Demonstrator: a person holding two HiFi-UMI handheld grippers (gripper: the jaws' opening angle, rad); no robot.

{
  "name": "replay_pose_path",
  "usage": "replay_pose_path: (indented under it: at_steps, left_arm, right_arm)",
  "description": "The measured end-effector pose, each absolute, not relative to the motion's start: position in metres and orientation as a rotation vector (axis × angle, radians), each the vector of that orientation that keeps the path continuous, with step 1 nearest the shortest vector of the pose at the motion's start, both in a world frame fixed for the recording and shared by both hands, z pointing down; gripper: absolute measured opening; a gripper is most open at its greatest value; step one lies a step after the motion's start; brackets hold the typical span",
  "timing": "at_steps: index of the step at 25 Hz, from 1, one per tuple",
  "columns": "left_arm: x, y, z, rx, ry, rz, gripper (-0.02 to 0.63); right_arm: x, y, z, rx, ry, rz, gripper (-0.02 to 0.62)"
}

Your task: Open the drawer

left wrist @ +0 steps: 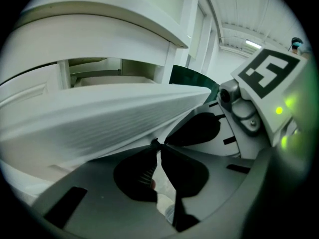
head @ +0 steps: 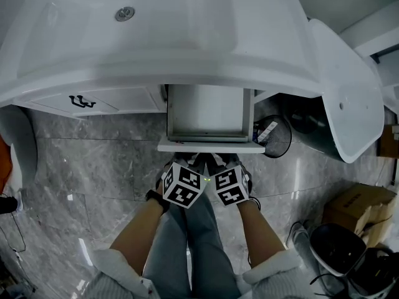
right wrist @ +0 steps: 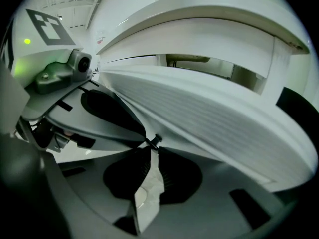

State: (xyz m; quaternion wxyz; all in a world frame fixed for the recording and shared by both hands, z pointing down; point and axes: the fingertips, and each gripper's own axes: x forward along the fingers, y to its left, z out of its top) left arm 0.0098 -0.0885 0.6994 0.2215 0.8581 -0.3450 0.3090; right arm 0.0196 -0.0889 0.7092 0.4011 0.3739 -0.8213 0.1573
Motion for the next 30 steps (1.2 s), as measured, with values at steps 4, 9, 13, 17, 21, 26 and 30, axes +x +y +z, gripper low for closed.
replay_pose_path:
  at_steps: [4,9,13,17,21,26,30]
  left_arm:
    - [0.007,-0.086,0.698,2.382,-0.954,0.861,0.037]
    - [-0.001,-0.083,0.695,2.37,-0.961,0.868,0.037]
    - [-0.004,-0.071,0.685,2.388,-0.94,0.888,0.037]
    - [-0.012,-0.062,0.669,2.403,-0.937,0.879,0.037]
    - [-0.02,-0.055,0.646,2.418,-0.96,0.858,0.037]
    - [-0.026,-0.051,0.61,2.434,-1.007,0.787,0.037]
    - [-0.024,-0.046,0.576,2.439,-1.029,0.729,0.037]
  right_arm:
    - [0.02,-0.089,0.71,0.973,-2.075,0.422,0.052]
    - [0.022,-0.085,0.703,1.026,-2.088,0.471,0.052]
    - [0.024,-0.071,0.695,1.038,-2.091,0.495,0.049]
    - [0.018,-0.059,0.682,1.068,-2.102,0.539,0.049]
    - [0.008,-0.049,0.657,1.101,-2.146,0.575,0.046]
    - [0.002,-0.046,0.616,1.164,-2.21,0.597,0.043]
    - [0.004,-0.039,0.579,1.203,-2.241,0.604,0.04]
